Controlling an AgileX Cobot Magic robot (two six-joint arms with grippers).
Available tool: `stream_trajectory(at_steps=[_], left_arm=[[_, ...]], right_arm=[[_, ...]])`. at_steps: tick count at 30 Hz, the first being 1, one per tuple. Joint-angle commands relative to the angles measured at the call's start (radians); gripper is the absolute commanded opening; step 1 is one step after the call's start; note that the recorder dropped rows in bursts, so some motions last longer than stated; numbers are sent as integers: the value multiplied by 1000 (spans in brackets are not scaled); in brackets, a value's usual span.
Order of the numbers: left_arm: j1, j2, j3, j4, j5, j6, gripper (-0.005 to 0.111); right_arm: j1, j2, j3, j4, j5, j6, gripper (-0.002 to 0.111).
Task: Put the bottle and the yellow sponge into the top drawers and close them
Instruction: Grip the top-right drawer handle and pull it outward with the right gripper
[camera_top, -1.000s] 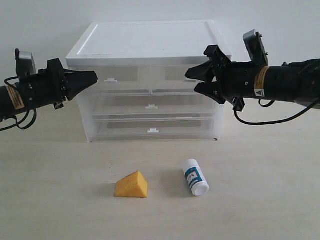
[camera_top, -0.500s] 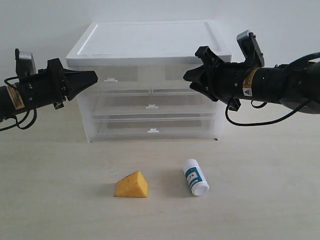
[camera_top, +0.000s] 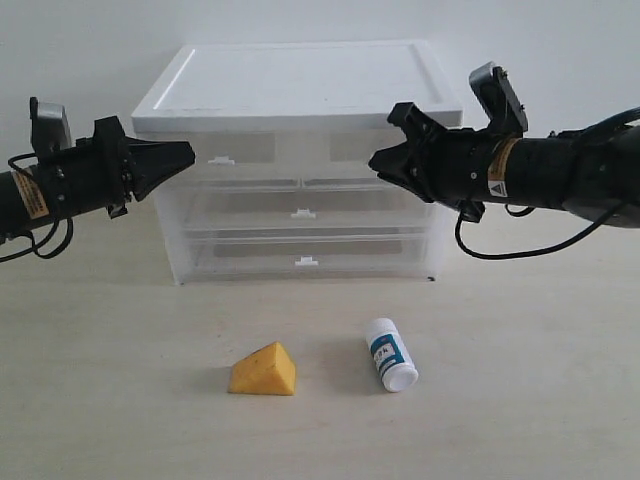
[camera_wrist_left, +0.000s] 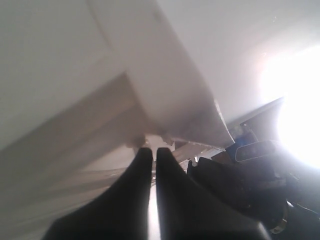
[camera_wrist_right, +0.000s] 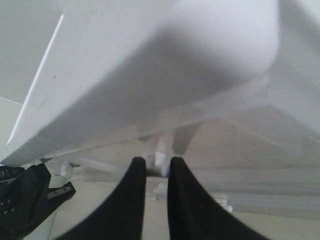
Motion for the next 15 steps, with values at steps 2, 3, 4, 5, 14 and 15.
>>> stream_trajectory(at_steps=[2, 3, 4, 5, 14, 15], left_arm=[[3, -2, -7, -78, 38, 11, 4], [3, -2, -7, -78, 38, 11, 4], [3, -2, -7, -78, 38, 11, 4], [3, -2, -7, -76, 38, 11, 4], [3, -2, -7, -76, 49, 11, 4], [3, -2, -7, -76, 49, 11, 4]], right_arm=[[-1, -45, 83, -47, -72, -57, 0], [-1, -56, 105, -45, -71, -71, 0], [-1, -66, 126, -43, -75, -81, 0], [-1, -76, 143, -41, -78, -88, 0], [-1, -136, 259, -49, -131, -111, 0], [-1, -136, 266, -49, -136, -111, 0]])
